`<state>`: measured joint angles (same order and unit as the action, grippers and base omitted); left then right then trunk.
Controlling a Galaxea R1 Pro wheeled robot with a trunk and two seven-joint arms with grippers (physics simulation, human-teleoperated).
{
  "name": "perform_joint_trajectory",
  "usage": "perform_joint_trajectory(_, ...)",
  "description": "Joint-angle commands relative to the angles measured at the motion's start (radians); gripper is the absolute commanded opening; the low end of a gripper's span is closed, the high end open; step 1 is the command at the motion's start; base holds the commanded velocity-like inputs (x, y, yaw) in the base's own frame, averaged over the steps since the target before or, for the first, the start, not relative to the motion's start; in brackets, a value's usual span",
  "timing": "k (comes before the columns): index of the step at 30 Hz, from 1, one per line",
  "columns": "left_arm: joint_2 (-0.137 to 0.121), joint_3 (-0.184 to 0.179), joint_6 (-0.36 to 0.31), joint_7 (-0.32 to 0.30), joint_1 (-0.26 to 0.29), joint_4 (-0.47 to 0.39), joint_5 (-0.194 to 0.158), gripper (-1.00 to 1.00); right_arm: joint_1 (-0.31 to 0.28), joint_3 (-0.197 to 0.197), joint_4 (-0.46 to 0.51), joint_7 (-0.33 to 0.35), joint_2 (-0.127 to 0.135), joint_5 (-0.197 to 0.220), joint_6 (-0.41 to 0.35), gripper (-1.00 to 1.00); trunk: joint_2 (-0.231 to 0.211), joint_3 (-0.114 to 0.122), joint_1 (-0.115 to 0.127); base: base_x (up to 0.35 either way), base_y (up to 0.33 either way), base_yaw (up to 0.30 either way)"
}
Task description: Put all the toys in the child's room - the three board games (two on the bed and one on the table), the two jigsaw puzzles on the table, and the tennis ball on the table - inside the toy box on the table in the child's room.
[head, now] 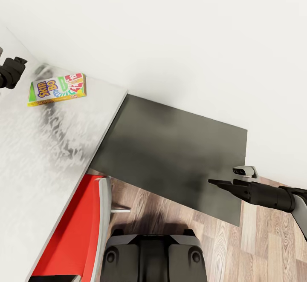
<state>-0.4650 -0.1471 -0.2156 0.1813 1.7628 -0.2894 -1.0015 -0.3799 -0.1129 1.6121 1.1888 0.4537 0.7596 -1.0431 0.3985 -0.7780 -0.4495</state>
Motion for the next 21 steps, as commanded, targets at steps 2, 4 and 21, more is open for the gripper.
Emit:
perform_joint_trajectory(2, -0.006, -0.008, -0.002, 0.007, 0.001, -0.002, -0.009, 1.0, -0.001, 0.0, 0.0, 0.003, 0.0, 0.0, -0.004, 1.0, 0.002, -0.001, -0.001, 0.0, 0.0, 0.0)
perform_joint_trajectory(4, -0.008, -0.008, -0.002, 0.007, 0.002, -0.002, -0.009, 1.0, -0.001, 0.0, 0.0, 0.003, 0.0, 0.0, -0.004, 1.0, 0.002, -0.001, -0.001, 0.0, 0.0, 0.0)
perform_joint_trajectory(21, -0.024, -0.01, -0.002, 0.007, -0.002, -0.002, -0.009, 1.0, 0.003, 0.0, 0.0, 0.003, 0.0, 0.0, -0.004, 1.0, 0.002, -0.005, -0.001, 0.0, 0.0, 0.0)
